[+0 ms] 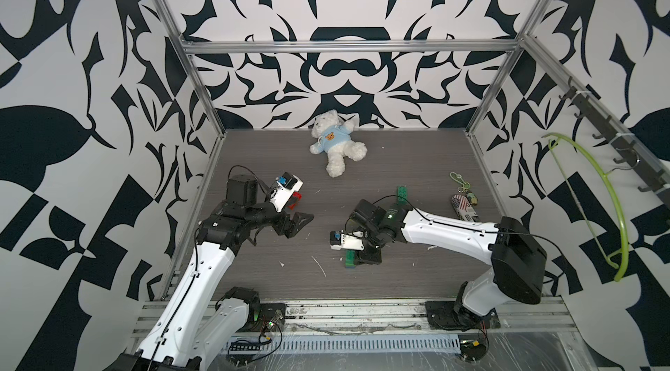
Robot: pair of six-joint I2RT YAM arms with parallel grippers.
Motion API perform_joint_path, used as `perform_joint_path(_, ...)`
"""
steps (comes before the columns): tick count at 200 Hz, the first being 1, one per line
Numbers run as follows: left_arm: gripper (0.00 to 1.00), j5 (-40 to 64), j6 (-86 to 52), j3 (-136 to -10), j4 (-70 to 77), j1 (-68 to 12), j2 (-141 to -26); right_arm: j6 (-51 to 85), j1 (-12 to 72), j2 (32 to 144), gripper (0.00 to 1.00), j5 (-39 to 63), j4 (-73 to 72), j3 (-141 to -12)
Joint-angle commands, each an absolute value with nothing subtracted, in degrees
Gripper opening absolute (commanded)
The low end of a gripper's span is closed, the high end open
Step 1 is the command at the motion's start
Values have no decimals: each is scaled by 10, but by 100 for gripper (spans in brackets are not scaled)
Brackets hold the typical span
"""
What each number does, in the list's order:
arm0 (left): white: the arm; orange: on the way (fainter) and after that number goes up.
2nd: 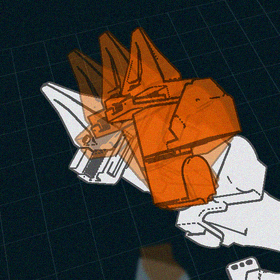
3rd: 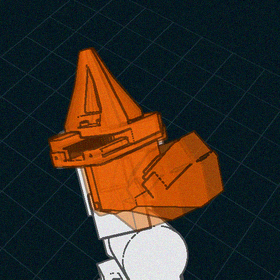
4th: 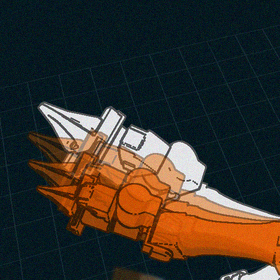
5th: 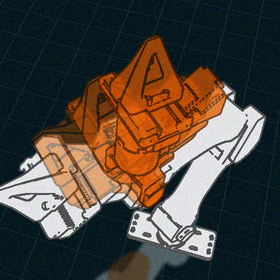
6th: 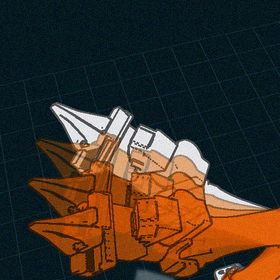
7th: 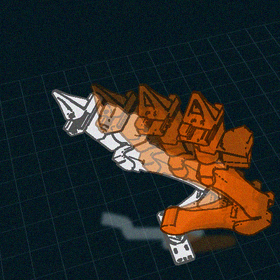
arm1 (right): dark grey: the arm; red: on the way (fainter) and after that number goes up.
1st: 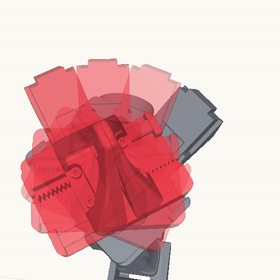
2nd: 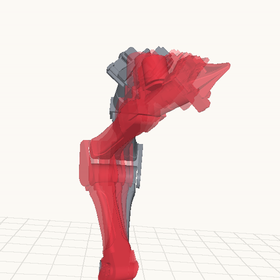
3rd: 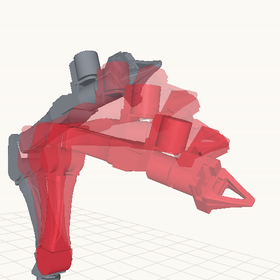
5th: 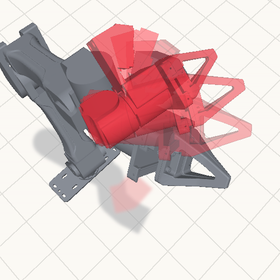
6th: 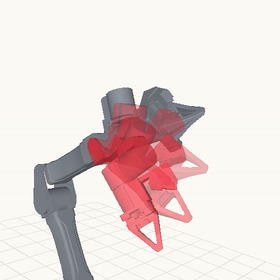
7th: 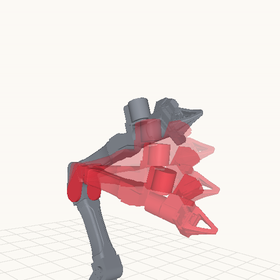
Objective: Assemble a carrot with lego
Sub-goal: Assemble the lego brick with the lego brick.
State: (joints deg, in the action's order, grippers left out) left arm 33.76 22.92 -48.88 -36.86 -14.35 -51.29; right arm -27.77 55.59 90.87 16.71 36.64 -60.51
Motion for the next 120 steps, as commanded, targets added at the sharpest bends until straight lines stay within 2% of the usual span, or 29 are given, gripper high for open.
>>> perform_joint_path(1,77,352,368,-473,-451,-149,-526,-288,555,918,33,169,349,-616)
perform_joint_path(32,77,362,395,-459,-466,-155,-523,-285,556,924,33,183,339,-613)
perform_joint_path(120,78,295,387,-451,-471,-182,-535,-275,571,958,32,163,369,-641)
